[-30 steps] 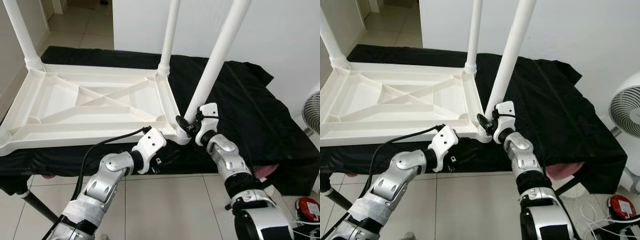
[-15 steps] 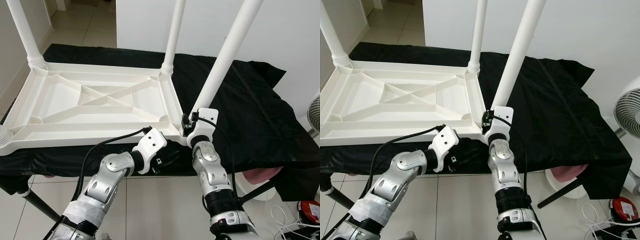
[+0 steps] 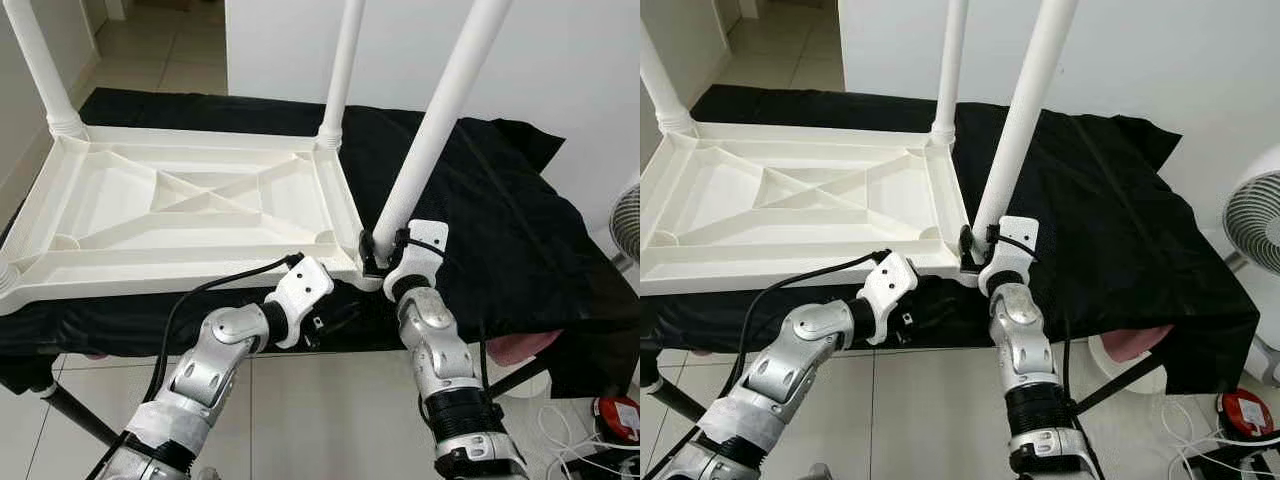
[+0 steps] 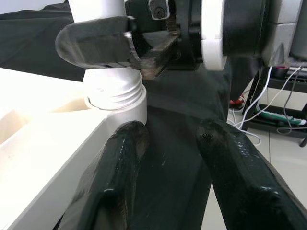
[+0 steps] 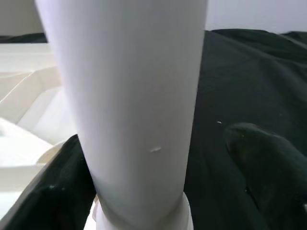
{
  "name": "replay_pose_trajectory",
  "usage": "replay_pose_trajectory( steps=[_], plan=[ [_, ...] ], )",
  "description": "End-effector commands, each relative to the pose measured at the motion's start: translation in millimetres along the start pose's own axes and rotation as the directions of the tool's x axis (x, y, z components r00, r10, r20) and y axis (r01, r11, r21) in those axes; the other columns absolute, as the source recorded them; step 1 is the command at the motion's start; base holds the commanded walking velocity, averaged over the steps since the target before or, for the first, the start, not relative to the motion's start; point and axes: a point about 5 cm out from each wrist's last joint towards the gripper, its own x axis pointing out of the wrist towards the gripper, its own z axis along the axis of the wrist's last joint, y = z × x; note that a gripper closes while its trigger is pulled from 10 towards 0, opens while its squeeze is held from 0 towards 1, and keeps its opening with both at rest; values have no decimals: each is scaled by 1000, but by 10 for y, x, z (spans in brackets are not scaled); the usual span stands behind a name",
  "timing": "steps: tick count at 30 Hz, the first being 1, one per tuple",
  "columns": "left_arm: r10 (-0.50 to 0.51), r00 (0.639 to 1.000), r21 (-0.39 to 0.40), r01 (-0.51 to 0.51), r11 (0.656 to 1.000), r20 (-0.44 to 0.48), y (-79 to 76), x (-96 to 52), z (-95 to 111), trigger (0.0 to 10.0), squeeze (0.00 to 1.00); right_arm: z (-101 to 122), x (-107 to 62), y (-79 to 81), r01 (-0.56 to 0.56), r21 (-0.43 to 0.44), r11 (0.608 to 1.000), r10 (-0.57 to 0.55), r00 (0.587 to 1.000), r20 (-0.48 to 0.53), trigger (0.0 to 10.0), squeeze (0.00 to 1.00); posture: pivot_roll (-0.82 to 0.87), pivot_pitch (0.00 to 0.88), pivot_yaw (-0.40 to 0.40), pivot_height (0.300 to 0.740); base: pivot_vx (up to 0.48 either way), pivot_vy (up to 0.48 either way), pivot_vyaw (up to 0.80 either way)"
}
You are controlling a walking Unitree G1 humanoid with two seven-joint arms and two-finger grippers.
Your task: Building children table
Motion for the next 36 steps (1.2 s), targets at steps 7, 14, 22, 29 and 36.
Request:
replay_pose_trajectory(
  steps=[7,14,22,29,36],
  plan=[
    [30,1000,14,-30,999,-3,4,19,22,10000,0,-69,14,-120,-320,-103,942,313,946,-79,10000,0,41,0,-103,740,0,0,0],
    [28,1000,17,-28,999,-1,15,32,34,10000,0,-44,116,-174,-407,-158,899,398,913,-85,10000,0,44,0,-103,740,0,0,0],
    [31,1000,19,-31,999,2,25,32,49,10000,0,-37,258,-176,-502,-191,844,483,865,-139,4471,0,58,0,-102,740,0,0,0],
    [45,999,23,-45,999,2,54,17,59,10000,0,-104,287,-186,-537,-187,822,506,841,-192,0,0,70,0,-107,740,0,0,0],
    [49,999,19,-49,999,5,44,19,60,10000,0,-174,263,-245,-537,-188,822,499,839,-216,0,0,66,0,-106,740,0,0,0]
  ],
)
